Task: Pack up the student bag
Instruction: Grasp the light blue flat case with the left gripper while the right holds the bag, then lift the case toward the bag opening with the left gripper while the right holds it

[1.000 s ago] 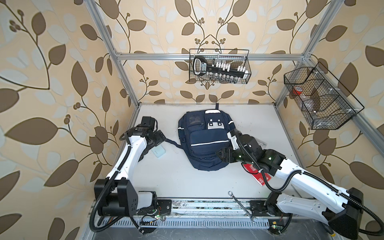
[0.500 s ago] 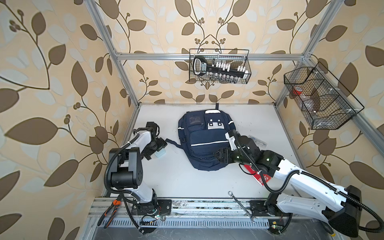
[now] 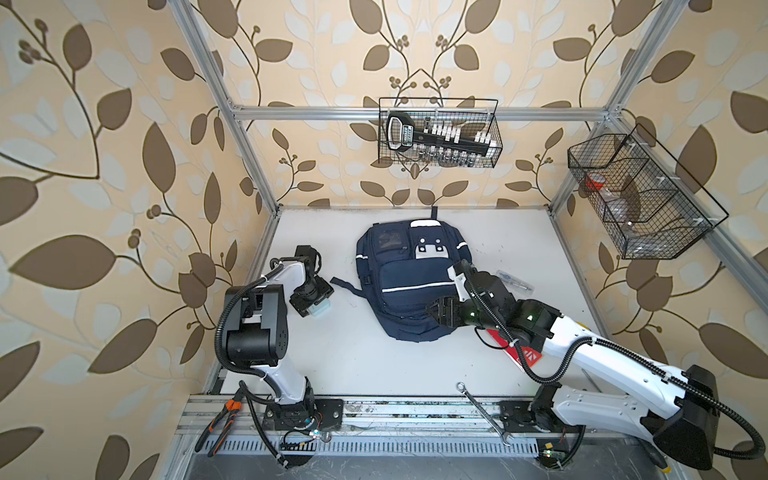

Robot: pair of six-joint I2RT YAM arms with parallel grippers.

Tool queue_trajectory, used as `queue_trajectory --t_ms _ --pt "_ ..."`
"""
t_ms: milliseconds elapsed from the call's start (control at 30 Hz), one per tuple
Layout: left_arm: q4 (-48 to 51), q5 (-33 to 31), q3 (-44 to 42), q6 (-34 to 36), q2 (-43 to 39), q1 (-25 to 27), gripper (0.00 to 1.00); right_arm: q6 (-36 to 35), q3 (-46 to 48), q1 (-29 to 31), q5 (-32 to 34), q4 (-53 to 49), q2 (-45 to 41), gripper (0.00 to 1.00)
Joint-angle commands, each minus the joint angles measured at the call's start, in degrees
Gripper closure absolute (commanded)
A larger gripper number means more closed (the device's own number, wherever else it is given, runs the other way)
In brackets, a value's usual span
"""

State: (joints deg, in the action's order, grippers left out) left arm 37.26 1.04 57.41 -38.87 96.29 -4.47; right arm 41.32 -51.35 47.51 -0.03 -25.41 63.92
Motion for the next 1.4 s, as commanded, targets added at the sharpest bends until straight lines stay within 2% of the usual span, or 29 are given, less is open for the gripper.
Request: queue_trajectory --t_ms 0,100,167,267,333,433,567,633,767,867,1233,1367 --pt "0.1 1.2 0.4 0.6 0.5 0.3 0.33 1.0 -2.1 0.3 -0.1 0.4 -0.4 0.26" --pt "0.7 0.8 1.0 1.1 -0.8 1.0 0.42 1.4 -2.8 0.3 0.0 0.3 -0.5 0.26" --pt "0.6 -0.6 1.0 1.7 -4.0 2.1 0.43 1.6 -3.9 0.1 -0.2 0.2 -0.6 0.26" --pt "1.3 -1.2 2.6 3.2 -10.1 4.2 0.50 2.4 -7.0 -2.7 -4.5 0.3 -0.5 0.26" --pt "0.7 1.7 4.3 4.4 -14.8 5.9 0.53 3.1 -9.7 -5.3 -8.0 1.1 -0.1 0.26" --pt "-2.7 8.9 6.1 6.6 -21.7 11.0 0.53 2.9 -15.7 -7.6 -11.0 1.3 2.4 0.25" --pt "-4.6 15.3 10.2 7.4 -27.2 19.5 0.56 2.3 -25.6 -11.7 -14.3 1.2 9.6 0.23" --pt "-4.3 16.0 11.9 7.6 -28.3 23.5 0.57 0.6 -32.9 -12.7 -14.6 0.0 14.5 0.19" --pt "-4.0 17.2 14.7 9.3 -29.2 29.3 0.57 -3.9 -52.3 -13.0 -13.7 -8.8 27.5 0.18" --pt "-4.1 19.0 16.3 9.8 -29.3 31.6 0.57 -4.7 -58.7 -12.9 -12.3 -12.3 32.7 0.21" --pt "-4.8 18.7 16.6 10.4 -29.0 35.9 0.56 -5.6 -54.9 -8.7 -9.6 -12.2 33.6 0.35" --pt "-4.0 18.0 17.6 11.7 -28.9 36.1 0.55 -4.8 -52.0 -8.0 -8.6 -12.6 32.4 0.47"
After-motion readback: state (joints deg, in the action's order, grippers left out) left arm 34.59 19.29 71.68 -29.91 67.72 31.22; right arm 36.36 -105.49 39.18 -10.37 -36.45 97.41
